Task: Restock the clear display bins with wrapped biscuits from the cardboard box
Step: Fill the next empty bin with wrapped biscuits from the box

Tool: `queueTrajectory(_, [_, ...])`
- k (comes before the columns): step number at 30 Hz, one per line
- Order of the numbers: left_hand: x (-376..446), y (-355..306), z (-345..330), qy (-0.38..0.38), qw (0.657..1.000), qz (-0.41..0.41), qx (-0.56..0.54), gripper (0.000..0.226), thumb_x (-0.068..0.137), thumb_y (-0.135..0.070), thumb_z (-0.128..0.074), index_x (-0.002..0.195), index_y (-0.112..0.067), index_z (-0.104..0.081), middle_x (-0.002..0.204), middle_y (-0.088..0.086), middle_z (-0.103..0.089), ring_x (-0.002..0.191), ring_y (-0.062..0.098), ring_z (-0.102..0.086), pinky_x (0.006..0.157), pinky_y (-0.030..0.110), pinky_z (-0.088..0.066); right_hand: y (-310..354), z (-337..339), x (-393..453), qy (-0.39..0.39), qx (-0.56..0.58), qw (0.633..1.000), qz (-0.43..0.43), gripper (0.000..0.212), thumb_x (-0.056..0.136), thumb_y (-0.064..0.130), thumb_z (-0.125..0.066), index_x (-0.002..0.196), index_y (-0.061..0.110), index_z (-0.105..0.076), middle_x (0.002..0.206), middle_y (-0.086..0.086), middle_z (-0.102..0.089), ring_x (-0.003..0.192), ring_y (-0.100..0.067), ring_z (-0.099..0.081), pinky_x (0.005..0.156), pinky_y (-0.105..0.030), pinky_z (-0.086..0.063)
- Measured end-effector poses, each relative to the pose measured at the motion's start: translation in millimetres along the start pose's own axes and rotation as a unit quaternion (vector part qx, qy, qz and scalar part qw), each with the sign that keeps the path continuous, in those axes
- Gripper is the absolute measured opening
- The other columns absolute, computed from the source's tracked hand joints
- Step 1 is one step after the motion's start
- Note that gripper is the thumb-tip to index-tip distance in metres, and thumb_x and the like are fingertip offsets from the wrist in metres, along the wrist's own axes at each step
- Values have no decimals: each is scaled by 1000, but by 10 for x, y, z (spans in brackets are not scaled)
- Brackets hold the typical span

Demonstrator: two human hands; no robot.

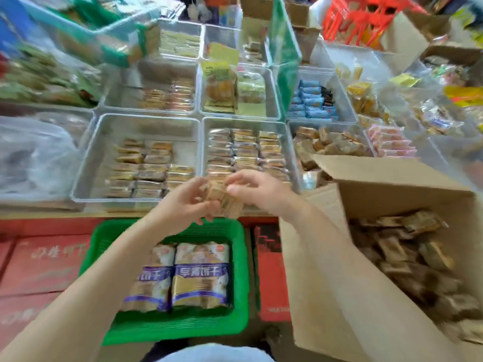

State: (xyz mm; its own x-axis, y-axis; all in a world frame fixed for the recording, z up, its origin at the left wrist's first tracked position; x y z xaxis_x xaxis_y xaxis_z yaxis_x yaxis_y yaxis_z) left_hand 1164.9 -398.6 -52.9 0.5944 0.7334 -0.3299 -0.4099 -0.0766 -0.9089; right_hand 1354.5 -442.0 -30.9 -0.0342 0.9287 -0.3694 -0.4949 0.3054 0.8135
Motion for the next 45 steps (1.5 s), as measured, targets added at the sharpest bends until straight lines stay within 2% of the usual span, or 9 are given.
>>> queueTrajectory(5, [161,759,955,-49,997,29,-43,31,85,-12,-78,112,-19,-63,99,4,-71,85,17,-71,68,27,-61,494,-826,850,47,-75,996,4,29,92,20,-69,122,19,-68,104,5,-69,95,-8,-65,79,-18,-53])
queueTrajectory(9, [368,1168,1455,-115,993,6,-33,33,88,-24,-77,117,-28,-64,105,-3,-71,90,9,-70,76,29,-60,670,-1148,1416,35,-132,990,-21,21,86,21,-70,105,30,-68,92,9,-69,87,-11,-65,80,-32,-58])
queueTrajectory(14, [659,1598,1746,-208,954,23,215,40,103,-33,-48,141,-21,-52,123,-1,-66,96,15,-64,75,36,-56,621,-1057,2085,-121,-257,957,-55,23,91,21,-66,113,19,-64,104,4,-63,90,-14,-60,80,-32,-55])
queueTrajectory(17, [751,1822,1649,-181,916,42,356,36,103,-35,-39,124,-16,-60,106,3,-70,83,22,-67,60,34,-53,511,-987,2526,-172,-368,911,-68,25,92,22,-61,117,17,-61,108,1,-61,98,-20,-59,90,-38,-49])
queueTrajectory(23, [791,1867,1633,-193,892,29,407,29,95,-33,-43,72,-17,-51,63,-3,-53,51,19,-46,47,28,-27,143,-1340,3173,-82,-574,811,-73,23,93,2,-52,114,9,-58,115,-10,-65,105,-30,-61,90,-38,-43])
queueTrajectory(29, [809,1895,1599,-198,886,2,420,28,90,-31,-45,66,-19,-51,57,-2,-53,47,19,-38,48,27,-25,-105,-1518,3311,-17,-600,796,-85,28,96,-2,-52,123,3,-57,117,-14,-65,104,-32,-65,83,-39,-52])
queueTrajectory(35, [797,1844,1626,-173,891,57,417,29,96,-32,-41,73,-17,-49,67,-4,-52,57,21,-49,54,31,-33,-117,-1775,3080,-4,-627,776,-74,61,97,0,-49,149,-12,-22,145,-29,-43,132,-38,-47,104,-40,-46])
queueTrajectory(40, [758,1850,1657,-135,918,87,362,29,98,-29,-41,95,-13,-65,87,0,-64,77,21,-60,67,36,-52,128,-1658,2426,-11,-553,833,-9,28,97,9,-49,122,4,-60,126,-13,-55,115,-27,-51,101,-39,-43])
queueTrajectory(45, [339,1294,1018,-189,926,-69,318,17,95,-21,-62,99,-10,-74,101,6,-70,90,26,-61,82,40,-48,218,-1056,1427,-143,-402,902,71,24,99,17,-47,106,9,-67,103,-7,-65,91,-25,-60,73,-34,-46])
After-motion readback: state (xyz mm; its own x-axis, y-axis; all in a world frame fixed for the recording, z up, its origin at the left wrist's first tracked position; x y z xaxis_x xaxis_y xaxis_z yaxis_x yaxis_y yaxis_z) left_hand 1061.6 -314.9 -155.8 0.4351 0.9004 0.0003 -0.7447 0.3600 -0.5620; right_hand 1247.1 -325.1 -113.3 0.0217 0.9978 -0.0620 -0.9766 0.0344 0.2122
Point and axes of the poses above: each hand's wrist, its own x-axis towards the middle knuckle, its own z-axis out of the back of the hand, y = z × x, the point moved 3 cm from there along x, towards the middle knuckle
